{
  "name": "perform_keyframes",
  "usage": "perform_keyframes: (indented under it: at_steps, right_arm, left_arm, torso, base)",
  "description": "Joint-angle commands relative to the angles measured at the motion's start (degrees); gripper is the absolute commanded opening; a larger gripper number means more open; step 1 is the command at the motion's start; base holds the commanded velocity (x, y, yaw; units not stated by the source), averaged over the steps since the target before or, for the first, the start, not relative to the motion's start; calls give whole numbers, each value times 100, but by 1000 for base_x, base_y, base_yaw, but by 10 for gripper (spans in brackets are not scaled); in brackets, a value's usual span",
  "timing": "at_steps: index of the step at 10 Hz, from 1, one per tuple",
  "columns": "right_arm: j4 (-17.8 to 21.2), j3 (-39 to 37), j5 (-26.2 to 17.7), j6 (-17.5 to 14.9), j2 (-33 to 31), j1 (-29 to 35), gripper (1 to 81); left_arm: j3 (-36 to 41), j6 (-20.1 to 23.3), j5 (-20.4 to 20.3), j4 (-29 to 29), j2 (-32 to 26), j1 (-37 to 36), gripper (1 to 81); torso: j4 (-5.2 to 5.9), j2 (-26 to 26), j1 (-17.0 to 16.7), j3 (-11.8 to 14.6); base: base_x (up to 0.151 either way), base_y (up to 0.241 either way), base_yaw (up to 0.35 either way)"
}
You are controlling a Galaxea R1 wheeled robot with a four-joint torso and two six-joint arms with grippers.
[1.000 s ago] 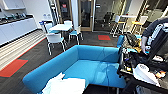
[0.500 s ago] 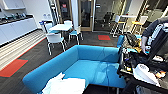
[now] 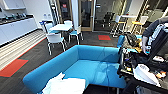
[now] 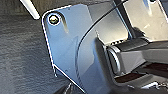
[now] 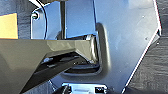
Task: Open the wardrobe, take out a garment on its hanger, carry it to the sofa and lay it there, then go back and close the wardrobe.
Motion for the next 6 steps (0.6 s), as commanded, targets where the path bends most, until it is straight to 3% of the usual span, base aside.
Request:
perform_keyframes:
  at_steps: [1,6]
  right_arm:
    - [-19,27,-321,-38,72,50,811]
    - [-28,18,-321,-38,72,50,811]
  left_arm:
    - [-21,40,378,24,0,-154,811]
    - [-21,48,448,33,-9,-154,811]
  torso:
    - [0,0,0,0]
    - [0,2,0,0]
  base:
    - [0,0,181]
    - [0,0,184]
